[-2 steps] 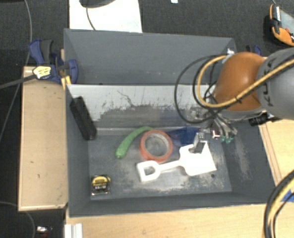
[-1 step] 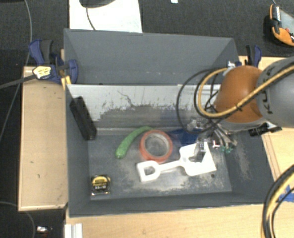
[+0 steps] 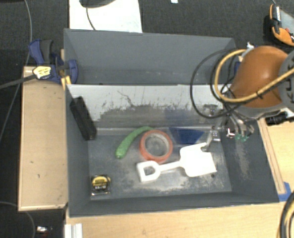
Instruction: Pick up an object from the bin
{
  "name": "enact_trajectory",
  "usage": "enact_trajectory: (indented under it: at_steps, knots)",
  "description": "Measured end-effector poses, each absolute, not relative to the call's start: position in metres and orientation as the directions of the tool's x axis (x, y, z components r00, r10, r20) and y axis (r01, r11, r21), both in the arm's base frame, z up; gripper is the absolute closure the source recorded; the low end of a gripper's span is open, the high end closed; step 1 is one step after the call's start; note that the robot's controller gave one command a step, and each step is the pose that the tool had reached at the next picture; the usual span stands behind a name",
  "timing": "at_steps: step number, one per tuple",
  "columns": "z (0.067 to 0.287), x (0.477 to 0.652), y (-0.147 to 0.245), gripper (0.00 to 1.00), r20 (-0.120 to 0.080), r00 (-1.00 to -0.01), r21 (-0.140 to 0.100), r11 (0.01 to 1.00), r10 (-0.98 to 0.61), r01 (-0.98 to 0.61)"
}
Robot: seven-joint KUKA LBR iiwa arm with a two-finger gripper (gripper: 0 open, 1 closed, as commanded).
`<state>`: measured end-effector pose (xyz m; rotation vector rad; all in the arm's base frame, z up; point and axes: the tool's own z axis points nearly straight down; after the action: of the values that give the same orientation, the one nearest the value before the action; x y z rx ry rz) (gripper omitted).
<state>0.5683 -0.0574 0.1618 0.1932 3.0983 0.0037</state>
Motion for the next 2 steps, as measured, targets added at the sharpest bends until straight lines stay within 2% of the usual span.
enact_trajectory:
  at_steps: [1,2]
  knots:
    - [0.166,0.573,-0.049,0.0,-0.057,-0.991,0.003,0.993,0.118,0.118]
    - [0.157,0.579,-0.029,1.0,-0.059,-0.998,-0.005,1.0,-0.024,-0.024]
